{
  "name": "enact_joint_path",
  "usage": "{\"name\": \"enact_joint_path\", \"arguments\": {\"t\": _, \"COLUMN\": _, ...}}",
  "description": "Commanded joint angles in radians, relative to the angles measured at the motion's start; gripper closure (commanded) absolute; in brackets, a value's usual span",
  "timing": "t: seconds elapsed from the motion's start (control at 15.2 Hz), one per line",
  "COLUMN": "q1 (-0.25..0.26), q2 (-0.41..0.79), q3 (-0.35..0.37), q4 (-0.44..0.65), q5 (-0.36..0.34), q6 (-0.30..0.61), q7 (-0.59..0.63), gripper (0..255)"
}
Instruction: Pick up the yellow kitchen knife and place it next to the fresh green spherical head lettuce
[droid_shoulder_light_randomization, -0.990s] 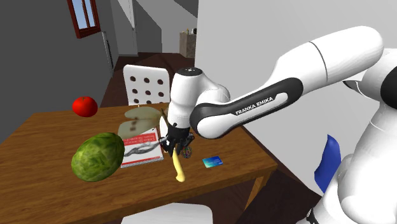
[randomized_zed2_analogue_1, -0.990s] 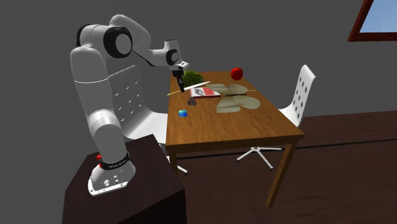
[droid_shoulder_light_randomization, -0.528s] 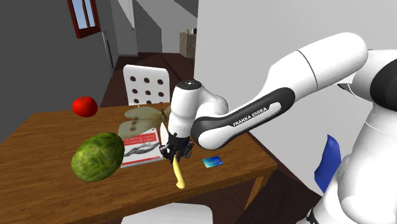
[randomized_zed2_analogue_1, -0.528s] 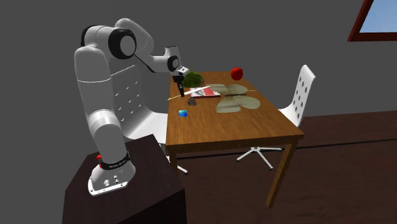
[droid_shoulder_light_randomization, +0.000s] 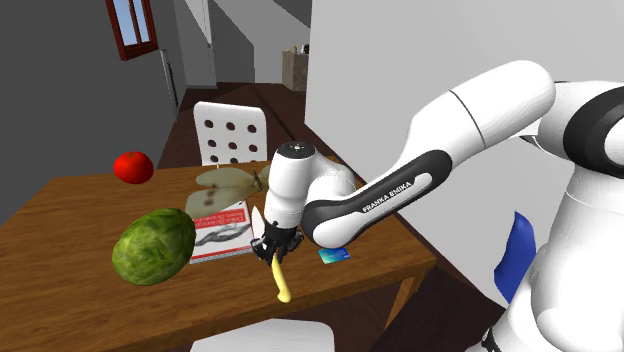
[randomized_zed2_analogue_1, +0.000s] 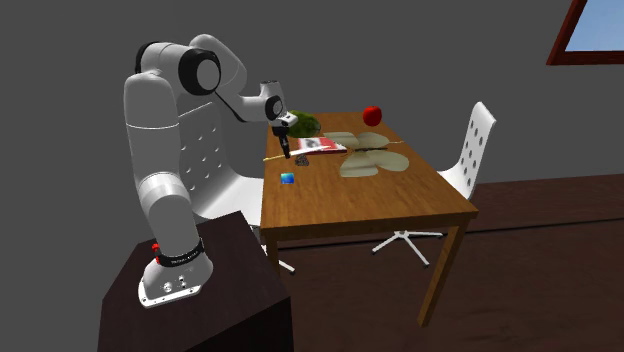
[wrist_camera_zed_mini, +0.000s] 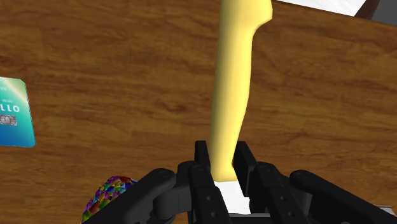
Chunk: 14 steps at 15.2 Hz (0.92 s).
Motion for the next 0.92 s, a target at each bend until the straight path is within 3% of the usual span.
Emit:
{"name": "enact_joint_path", "arguments": {"t": 0.0, "q1": 0.0, "q2": 0.001, "q3": 0.0, "q4": -0.002, "q5": -0.001, "q6": 0.002, "q7": 0.0, "gripper": 255}}
{"name": "enact_joint_path", "arguments": {"t": 0.26, "q1": 0.0, "q2": 0.001, "q3": 0.0, "q4": -0.002, "q5": -0.001, "q6": 0.002, "q7": 0.0, "gripper": 255}}
{"name": "enact_joint_path", "arguments": {"t": 0.33, "q1": 0.0, "q2": 0.001, "q3": 0.0, "q4": -0.002, "q5": -0.001, "q6": 0.002, "q7": 0.0, "gripper": 0}}
{"name": "enact_joint_path", "arguments": {"t": 0.66, "q1": 0.0, "q2": 0.001, "q3": 0.0, "q4": -0.002, "q5": -0.001, "q6": 0.002, "q7": 0.0, "gripper": 0}}
{"name": "enact_joint_path", "arguments": {"t": 0.86, "q1": -0.01, "q2": -0.078, "q3": 0.016, "q4": 0.012, "q5": 0.065, "q6": -0.078, "q7": -0.044, "gripper": 0}}
